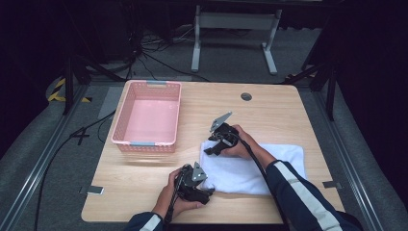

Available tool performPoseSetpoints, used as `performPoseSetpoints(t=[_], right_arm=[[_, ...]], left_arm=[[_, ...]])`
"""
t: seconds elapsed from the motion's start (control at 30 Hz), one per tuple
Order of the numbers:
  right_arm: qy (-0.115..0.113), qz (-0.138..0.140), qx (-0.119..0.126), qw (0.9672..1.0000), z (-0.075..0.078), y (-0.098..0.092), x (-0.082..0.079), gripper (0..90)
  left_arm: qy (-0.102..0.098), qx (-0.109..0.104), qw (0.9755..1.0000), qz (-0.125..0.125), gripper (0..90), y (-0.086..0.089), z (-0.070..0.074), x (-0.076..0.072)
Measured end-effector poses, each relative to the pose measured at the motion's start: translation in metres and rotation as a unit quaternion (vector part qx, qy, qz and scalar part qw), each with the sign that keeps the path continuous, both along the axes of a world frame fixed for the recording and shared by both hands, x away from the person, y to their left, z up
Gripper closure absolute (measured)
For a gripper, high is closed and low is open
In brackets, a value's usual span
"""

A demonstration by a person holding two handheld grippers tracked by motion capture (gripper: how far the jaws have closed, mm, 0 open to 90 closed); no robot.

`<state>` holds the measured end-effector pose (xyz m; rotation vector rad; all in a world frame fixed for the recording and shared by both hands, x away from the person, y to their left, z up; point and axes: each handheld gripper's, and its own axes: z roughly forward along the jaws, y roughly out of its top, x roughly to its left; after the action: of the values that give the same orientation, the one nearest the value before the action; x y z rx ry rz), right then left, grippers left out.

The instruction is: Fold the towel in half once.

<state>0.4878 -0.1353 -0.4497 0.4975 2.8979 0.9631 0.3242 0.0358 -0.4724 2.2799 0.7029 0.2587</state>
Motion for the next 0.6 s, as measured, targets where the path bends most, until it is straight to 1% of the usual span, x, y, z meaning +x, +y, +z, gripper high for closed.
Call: performPoseSetpoints(t=[0.03, 0.07, 0.1, 0.13, 0.17, 0.2, 0.27, 0.3, 0.33, 0.37, 0.4, 0.5, 0.57, 0.6], right_arm=[[0.004, 0.006, 0.003, 1.0, 0.0, -0.001, -0.001, 52.0], [0.01, 0.01, 0.004, 0.9999, 0.001, 0.0, -0.001, 61.2], [0.013, 0.015, 0.004, 0.9998, 0.001, 0.0, -0.002, 64.7], [0.017, 0.015, 0.001, 0.9998, 0.002, 0.001, -0.004, 68.5], [0.015, 0.018, -0.001, 0.9997, 0.002, 0.002, -0.004, 70.4], [0.012, 0.015, -0.006, 0.9998, 0.003, 0.003, -0.006, 71.3], [0.005, 0.017, -0.011, 0.9998, 0.004, 0.005, -0.008, 73.1], [0.001, 0.019, -0.015, 0.9997, 0.005, 0.006, -0.008, 73.5], [0.001, 0.019, -0.015, 0.9997, 0.005, 0.006, -0.008, 73.5], [-0.002, 0.019, -0.017, 0.9997, 0.005, 0.007, -0.009, 74.0], [-0.008, 0.021, -0.019, 0.9996, 0.006, 0.009, -0.01, 74.9], [-0.013, 0.022, -0.018, 0.9995, 0.006, 0.011, -0.011, 75.4], [-0.02, 0.021, -0.014, 0.9995, 0.007, 0.013, -0.012, 76.0], [-0.023, 0.02, -0.011, 0.9995, 0.007, 0.014, -0.012, 76.1]], left_arm=[[0.001, 0.002, 1.0, -0.001, 29.3, 0.0, 0.002, 0.0], [0.001, 0.001, 1.0, -0.002, 37.2, 0.0, 0.002, 0.0], [-0.001, 0.001, 1.0, -0.005, 41.7, 0.001, 0.003, 0.001], [-0.001, 0.001, 1.0, -0.006, 51.8, 0.002, 0.004, 0.002], [-0.002, 0.0, 1.0, -0.004, 55.6, 0.002, 0.004, 0.003], [0.002, 0.004, 1.0, -0.004, 62.2, 0.003, 0.006, 0.003], [-0.002, 0.006, 1.0, -0.007, 71.9, 0.004, 0.006, 0.004], [-0.008, 0.009, 0.9999, -0.011, 74.6, 0.004, 0.006, 0.004], [-0.008, 0.009, 0.9999, -0.011, 77.6, 0.004, 0.006, 0.004], [-0.008, 0.01, 0.9999, -0.011, 77.6, 0.005, 0.006, 0.004], [-0.01, 0.011, 0.9998, -0.013, 80.2, 0.005, 0.006, 0.004], [-0.013, 0.017, 0.9996, -0.018, 81.4, 0.006, 0.007, 0.005], [-0.007, 0.019, 0.9996, -0.019, 81.9, 0.01, 0.007, 0.005], [-0.009, 0.026, 0.9994, -0.023, 82.0, 0.013, 0.008, 0.006]])
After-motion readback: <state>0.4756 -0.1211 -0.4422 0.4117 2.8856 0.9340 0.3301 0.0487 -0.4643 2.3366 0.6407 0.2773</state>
